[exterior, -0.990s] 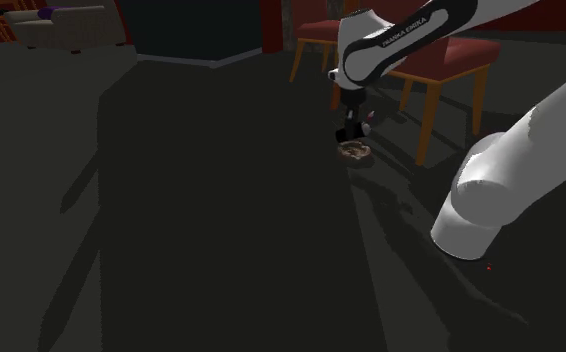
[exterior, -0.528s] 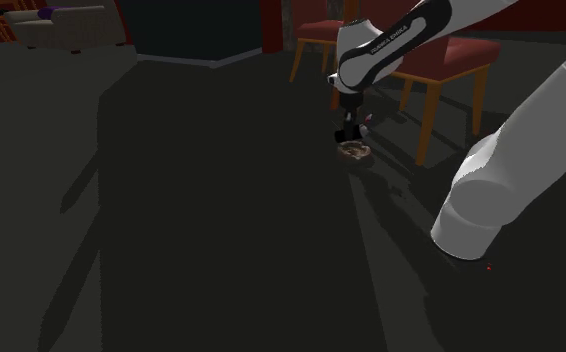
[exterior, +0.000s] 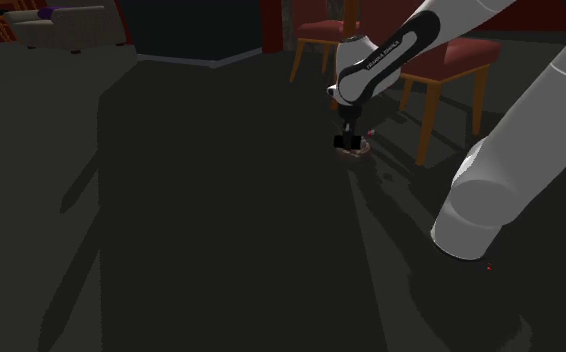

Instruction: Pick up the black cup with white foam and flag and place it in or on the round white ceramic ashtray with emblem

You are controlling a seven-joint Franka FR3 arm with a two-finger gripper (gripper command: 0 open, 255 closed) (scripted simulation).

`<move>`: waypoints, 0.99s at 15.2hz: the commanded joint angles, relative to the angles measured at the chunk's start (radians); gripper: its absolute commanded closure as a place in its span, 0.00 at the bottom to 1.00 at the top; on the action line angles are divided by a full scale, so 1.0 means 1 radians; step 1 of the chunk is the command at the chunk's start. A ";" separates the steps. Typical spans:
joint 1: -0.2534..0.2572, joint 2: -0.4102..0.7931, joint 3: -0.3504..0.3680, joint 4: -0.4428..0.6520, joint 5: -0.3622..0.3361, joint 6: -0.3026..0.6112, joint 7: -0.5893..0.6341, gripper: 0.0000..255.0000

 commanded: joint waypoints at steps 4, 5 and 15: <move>0.002 0.010 -0.001 -0.001 0.002 0.008 -0.001 1.00; 0.002 0.010 -0.002 -0.001 0.002 0.008 -0.001 1.00; 0.008 -0.065 0.020 0.042 0.007 -0.110 0.001 0.00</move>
